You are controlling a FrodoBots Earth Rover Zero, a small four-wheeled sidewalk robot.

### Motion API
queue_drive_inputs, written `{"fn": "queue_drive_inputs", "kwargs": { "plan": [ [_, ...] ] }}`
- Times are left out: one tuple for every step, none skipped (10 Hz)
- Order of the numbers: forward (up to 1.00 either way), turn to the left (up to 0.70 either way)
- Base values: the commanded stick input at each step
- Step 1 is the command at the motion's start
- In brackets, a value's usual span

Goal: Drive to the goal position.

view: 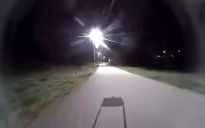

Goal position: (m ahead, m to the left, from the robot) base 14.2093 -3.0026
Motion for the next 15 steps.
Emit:
{"fn": "queue_drive_inputs", "kwargs": {
  "plan": [
    [0.70,0.00],
    [0.70,0.00],
    [0.70,0.00],
    [0.70,0.00],
    [0.70,0.00],
    [0.70,0.00],
    [0.70,0.00],
    [0.70,0.00],
    [0.70,0.00],
    [0.70,0.00],
    [0.70,0.00],
    [0.70,0.00],
    [0.70,0.00],
    [0.70,0.00],
    [0.70,0.00]
  ]
}}
